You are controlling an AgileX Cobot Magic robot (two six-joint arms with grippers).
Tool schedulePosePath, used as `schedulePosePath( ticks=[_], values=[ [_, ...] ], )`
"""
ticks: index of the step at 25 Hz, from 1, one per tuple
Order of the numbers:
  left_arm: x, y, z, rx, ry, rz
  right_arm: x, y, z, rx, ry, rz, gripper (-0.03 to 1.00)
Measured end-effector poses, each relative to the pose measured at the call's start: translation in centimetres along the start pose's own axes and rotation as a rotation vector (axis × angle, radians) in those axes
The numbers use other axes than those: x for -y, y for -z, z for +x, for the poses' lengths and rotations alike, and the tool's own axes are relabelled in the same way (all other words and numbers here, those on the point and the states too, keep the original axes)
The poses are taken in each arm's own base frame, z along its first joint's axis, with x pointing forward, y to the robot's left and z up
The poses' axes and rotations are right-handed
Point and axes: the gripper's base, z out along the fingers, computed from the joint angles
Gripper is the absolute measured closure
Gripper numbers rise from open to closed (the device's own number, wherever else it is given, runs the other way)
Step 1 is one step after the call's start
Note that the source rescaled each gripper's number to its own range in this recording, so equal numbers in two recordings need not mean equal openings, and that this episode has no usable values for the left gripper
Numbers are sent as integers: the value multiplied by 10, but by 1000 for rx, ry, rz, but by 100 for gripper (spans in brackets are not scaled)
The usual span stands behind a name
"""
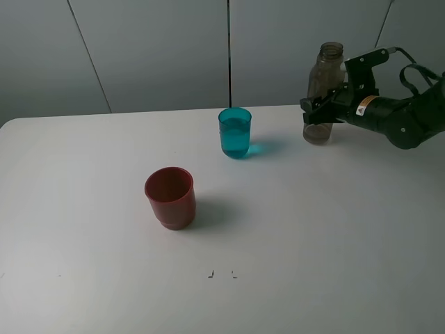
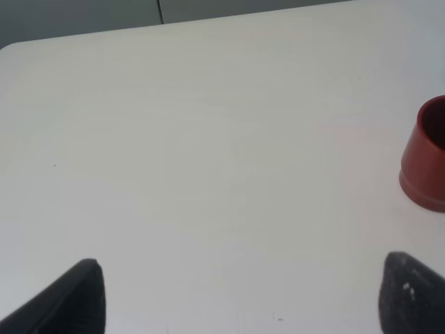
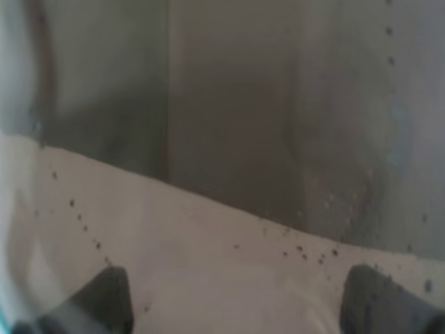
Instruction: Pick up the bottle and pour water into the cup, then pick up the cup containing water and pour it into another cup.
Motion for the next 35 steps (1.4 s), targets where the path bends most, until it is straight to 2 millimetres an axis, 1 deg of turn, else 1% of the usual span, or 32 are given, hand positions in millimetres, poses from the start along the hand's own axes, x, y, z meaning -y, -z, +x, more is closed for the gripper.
schedulePosePath(
  ticks=[4,24,25,26,27,28,29,30,31,32,35],
  values=[
    [0,0,0,0,0,0,1,0,0,1,-33,6,97],
    [0,0,0,0,0,0,1,0,4,-38,-83,18,97],
    [0,0,0,0,0,0,2,0,4,-40,-90,19,93],
    [0,0,0,0,0,0,2,0,4,-40,-95,19,75],
    [0,0,0,0,0,0,2,0,4,-40,-100,19,53],
    [0,0,0,0,0,0,2,0,4,-40,-104,19,24],
    [0,0,0,0,0,0,2,0,4,-40,-109,19,8],
    [0,0,0,0,0,0,1,0,4,-46,-110,17,2],
    [0,0,0,0,0,0,1,0,5,-54,-109,16,0],
    [0,0,0,0,0,0,1,0,6,-67,-106,13,-2],
    [0,0,0,0,0,0,2,2,10,-132,-110,23,-2]
  ],
)
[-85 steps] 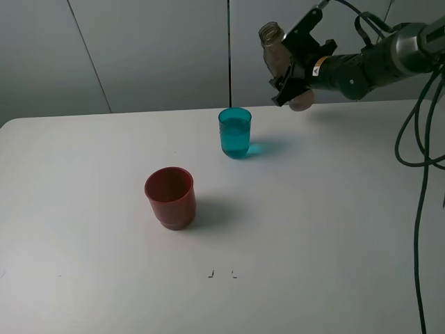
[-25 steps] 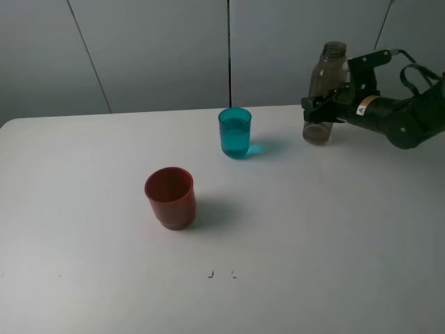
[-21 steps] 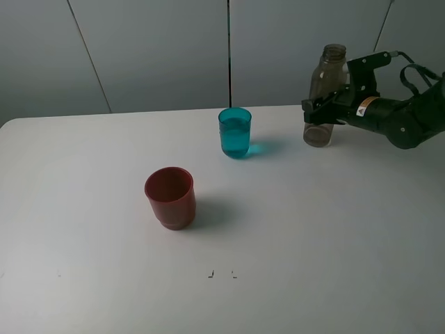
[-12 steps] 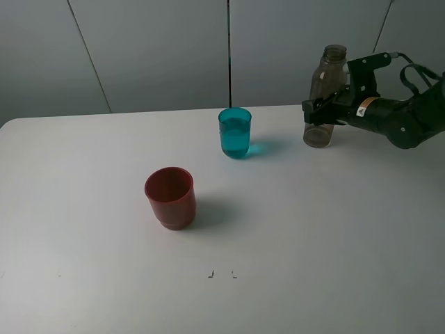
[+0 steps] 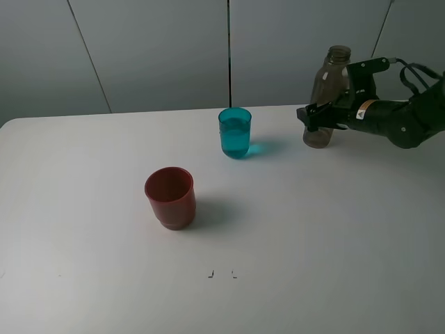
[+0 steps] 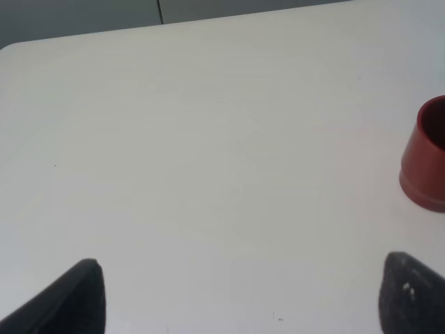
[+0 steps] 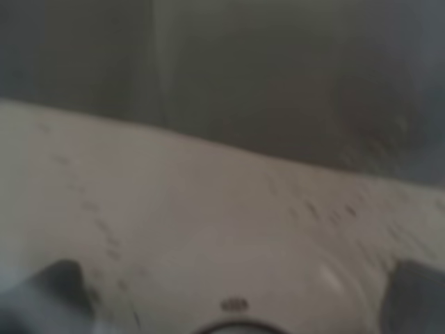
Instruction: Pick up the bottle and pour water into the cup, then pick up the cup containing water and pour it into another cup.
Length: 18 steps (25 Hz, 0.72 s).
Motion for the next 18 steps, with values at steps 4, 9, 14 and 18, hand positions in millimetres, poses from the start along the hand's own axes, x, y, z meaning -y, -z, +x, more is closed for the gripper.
schedulePosePath(
  ticks=[4,9,14,18],
  values=[
    [0,0,0,0,-7,0,1,8,-6,-66,25,19,-2],
    [0,0,0,0,-7,0,-4,33,-10,-98,55,18,-3],
    [0,0,0,0,-7,0,-15,67,-4,-123,66,3,-3],
    [0,0,0,0,-7,0,-26,96,1,-136,85,-32,-3]
  ],
)
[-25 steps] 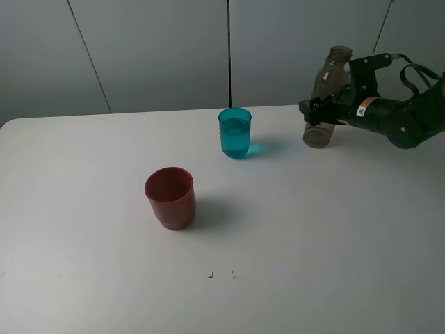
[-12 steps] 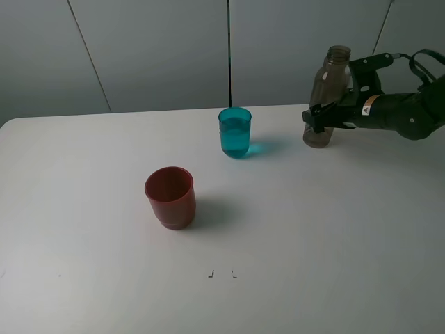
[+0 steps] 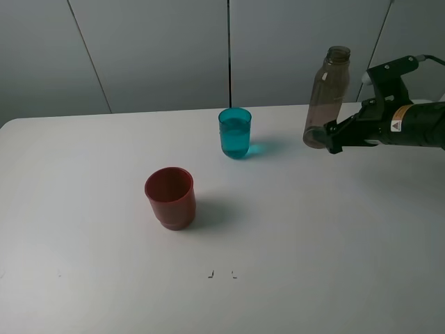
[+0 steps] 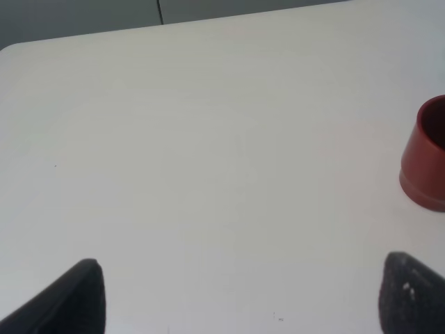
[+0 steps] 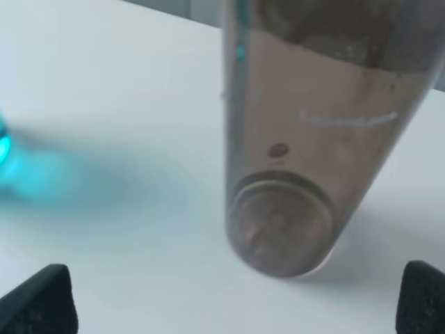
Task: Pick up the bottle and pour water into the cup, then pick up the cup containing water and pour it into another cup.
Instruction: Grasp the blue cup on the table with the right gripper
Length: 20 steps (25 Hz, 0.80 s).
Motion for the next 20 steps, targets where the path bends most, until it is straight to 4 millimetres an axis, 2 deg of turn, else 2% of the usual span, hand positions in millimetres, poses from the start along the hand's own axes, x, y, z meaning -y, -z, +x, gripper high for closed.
schedulePosePath(
  ticks=[3,8,12,20],
  values=[
    [0,0,0,0,0,0,-10,16,9,-13,-20,-41,-3],
    [0,0,0,0,0,0,-34,27,28,9,-6,-186,-3],
    [0,0,0,0,0,0,-55,27,25,45,36,-244,-3],
    [0,0,0,0,7,0,-75,23,13,136,99,-152,-3]
  ],
)
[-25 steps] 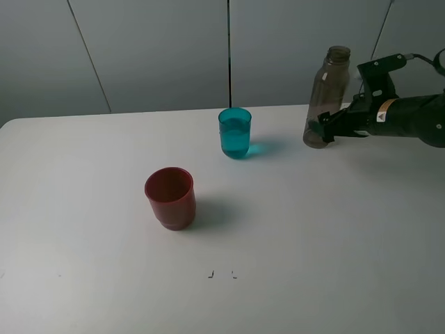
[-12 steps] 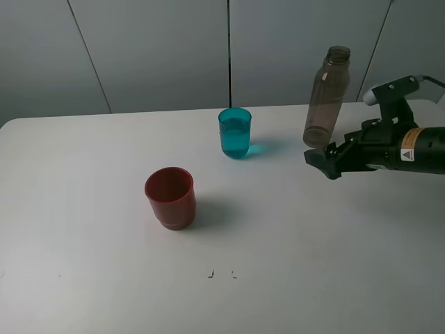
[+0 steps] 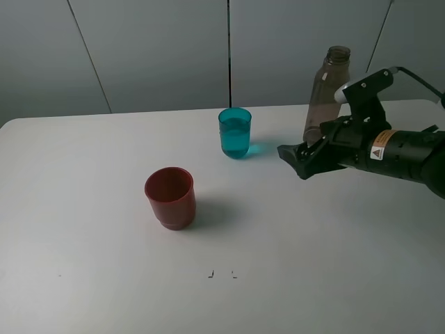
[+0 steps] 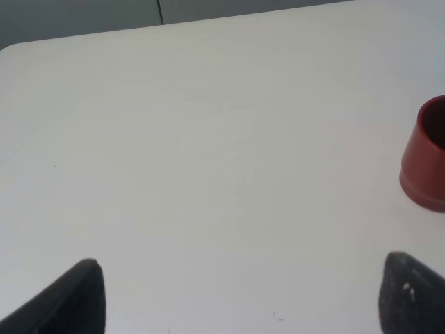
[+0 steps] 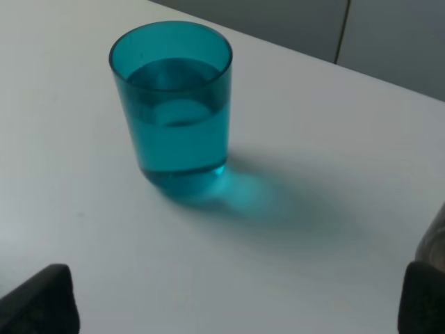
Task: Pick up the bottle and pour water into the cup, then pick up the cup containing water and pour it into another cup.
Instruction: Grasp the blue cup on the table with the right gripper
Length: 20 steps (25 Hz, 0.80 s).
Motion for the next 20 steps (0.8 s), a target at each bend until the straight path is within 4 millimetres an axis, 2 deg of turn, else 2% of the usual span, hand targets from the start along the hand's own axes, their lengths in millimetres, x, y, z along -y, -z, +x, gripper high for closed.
schedulePosePath(
  ticks=[5,13,20],
  values=[
    [0,0,0,0,-7,0,-13,-13,-5,11,35,8,-3],
    [0,0,0,0,-7,0,-30,-54,-17,32,43,-32,-3],
    [0,0,0,0,-7,0,-33,-89,-7,-2,34,-42,-3]
  ],
)
